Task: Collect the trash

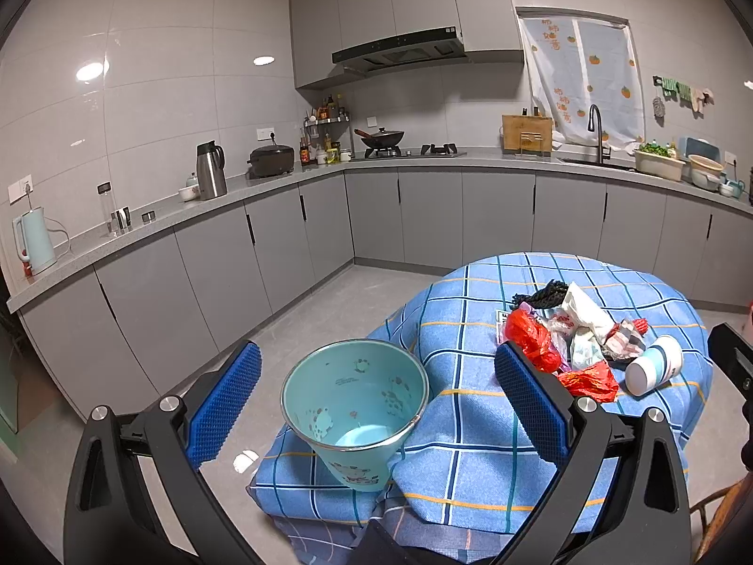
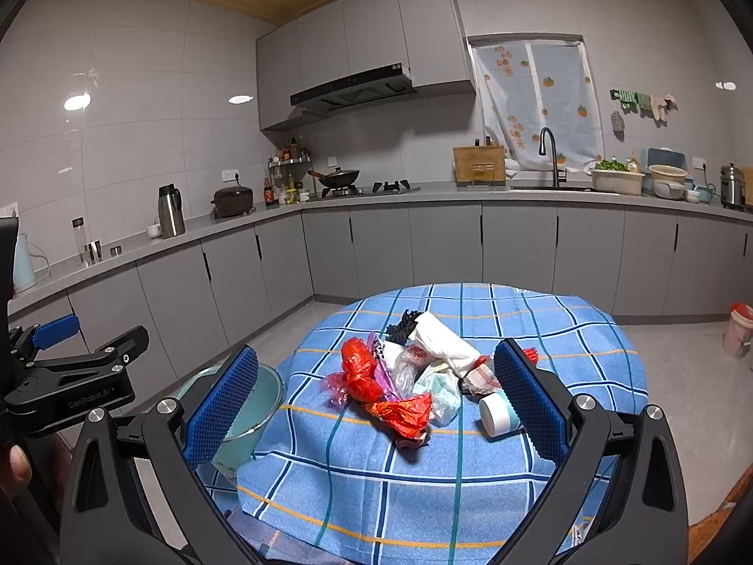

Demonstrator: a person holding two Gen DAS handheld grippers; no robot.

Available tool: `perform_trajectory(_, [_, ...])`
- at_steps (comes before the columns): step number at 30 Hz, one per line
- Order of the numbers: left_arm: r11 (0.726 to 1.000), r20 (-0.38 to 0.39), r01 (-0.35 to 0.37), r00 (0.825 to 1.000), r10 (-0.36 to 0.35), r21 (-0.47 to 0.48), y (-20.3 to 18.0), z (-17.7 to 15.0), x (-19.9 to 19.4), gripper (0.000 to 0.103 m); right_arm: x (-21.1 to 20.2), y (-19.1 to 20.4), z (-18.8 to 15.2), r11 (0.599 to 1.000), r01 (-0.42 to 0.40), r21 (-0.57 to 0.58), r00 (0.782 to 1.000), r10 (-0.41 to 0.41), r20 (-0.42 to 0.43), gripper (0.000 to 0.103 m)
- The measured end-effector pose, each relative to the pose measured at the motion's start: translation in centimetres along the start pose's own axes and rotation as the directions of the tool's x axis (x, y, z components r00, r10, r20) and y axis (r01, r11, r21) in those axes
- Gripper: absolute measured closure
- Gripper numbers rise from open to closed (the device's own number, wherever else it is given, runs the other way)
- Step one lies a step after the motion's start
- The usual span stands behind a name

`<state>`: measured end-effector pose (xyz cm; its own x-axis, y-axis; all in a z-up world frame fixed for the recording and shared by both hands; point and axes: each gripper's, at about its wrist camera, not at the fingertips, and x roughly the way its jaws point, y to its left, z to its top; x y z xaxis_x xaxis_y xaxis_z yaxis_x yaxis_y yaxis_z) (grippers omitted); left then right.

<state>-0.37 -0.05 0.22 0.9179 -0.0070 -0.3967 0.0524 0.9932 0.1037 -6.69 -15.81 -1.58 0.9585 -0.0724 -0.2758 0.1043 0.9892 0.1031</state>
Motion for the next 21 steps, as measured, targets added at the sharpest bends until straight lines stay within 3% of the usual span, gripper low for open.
perform_trajectory(21, [1.0,0.004,0.002,1.0,-0.002,-0.003,0.27,0.16,-0.17,0.005,0.03,-0.01,0.01,1.0,0.003,0.001,1.0,-0.003,-0.001,0.004])
